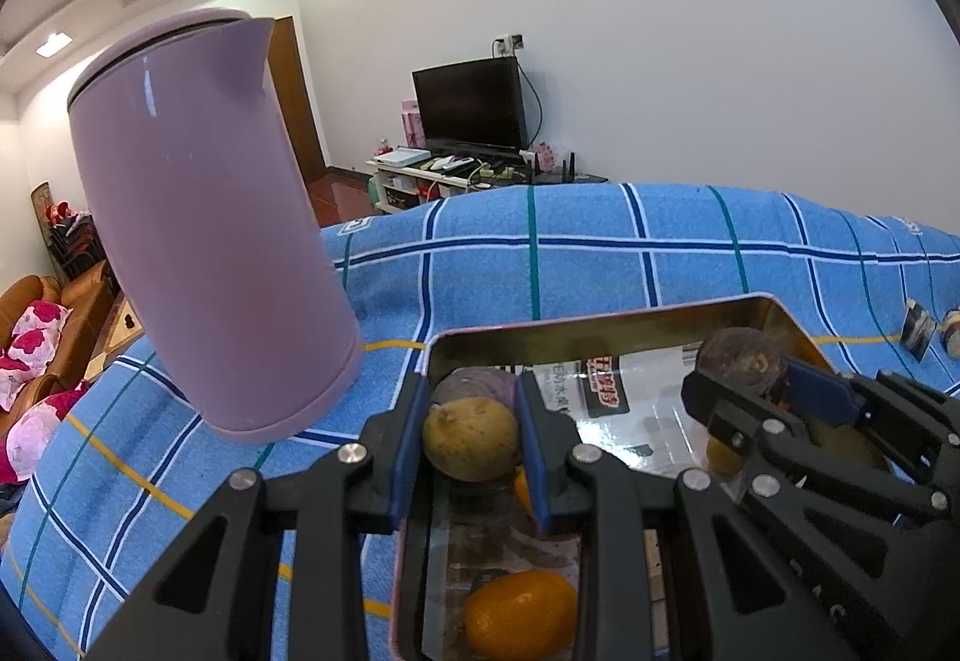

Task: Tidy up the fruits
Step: 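Lower the potato into the tin with the left tool while the right tool releases the dark fruit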

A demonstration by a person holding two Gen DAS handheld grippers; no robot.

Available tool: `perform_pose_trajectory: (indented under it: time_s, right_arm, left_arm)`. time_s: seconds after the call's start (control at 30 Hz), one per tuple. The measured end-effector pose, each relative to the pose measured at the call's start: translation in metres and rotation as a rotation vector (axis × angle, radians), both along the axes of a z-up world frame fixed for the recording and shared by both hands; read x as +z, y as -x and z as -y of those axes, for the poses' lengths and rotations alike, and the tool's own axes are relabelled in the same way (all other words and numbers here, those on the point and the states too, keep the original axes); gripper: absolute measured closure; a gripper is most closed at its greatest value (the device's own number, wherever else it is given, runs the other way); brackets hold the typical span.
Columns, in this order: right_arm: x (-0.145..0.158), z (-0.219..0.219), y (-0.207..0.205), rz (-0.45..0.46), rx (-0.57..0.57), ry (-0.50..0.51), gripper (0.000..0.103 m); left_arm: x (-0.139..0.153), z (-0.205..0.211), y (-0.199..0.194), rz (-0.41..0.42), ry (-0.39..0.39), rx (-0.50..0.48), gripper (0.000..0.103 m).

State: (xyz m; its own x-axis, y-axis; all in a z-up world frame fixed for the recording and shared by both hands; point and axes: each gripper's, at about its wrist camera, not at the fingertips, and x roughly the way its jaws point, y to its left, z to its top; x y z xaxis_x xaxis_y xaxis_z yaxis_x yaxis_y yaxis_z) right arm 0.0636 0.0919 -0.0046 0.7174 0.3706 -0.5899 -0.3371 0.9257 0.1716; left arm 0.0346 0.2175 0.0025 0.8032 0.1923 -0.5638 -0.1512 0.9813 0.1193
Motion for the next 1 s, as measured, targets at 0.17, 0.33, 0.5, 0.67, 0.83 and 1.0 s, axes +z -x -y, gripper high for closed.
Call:
perform_pose_trajectory:
  time_s: [0.17,0.33,0.5,0.67,0.83,1.0]
  right_arm:
    - [-0.004,0.000,-0.005,-0.028,0.015,-0.012,0.063]
    - [-0.005,0.000,-0.005,-0.030,0.023,-0.023,0.063]
    - [-0.006,0.004,-0.005,-0.033,0.031,-0.038,0.063]
    - [-0.007,0.006,-0.005,-0.045,0.043,-0.056,0.063]
    - [-0.003,0.011,0.001,-0.015,0.049,-0.094,0.062]
    - [0.003,0.022,0.012,0.046,-0.006,-0.132,0.060]
  left_arm:
    - [-0.001,-0.002,-0.001,-0.013,0.002,0.005,0.072]
    - [-0.004,-0.004,-0.004,-0.025,0.010,0.007,0.072]
    - [-0.004,-0.004,-0.004,-0.025,0.009,0.007,0.072]
    - [-0.004,-0.004,-0.005,-0.023,0.011,0.006,0.072]
    - [-0.004,-0.004,-0.004,-0.013,0.014,0.005,0.072]
    - [0.000,-0.002,0.001,0.023,0.009,-0.004,0.072]
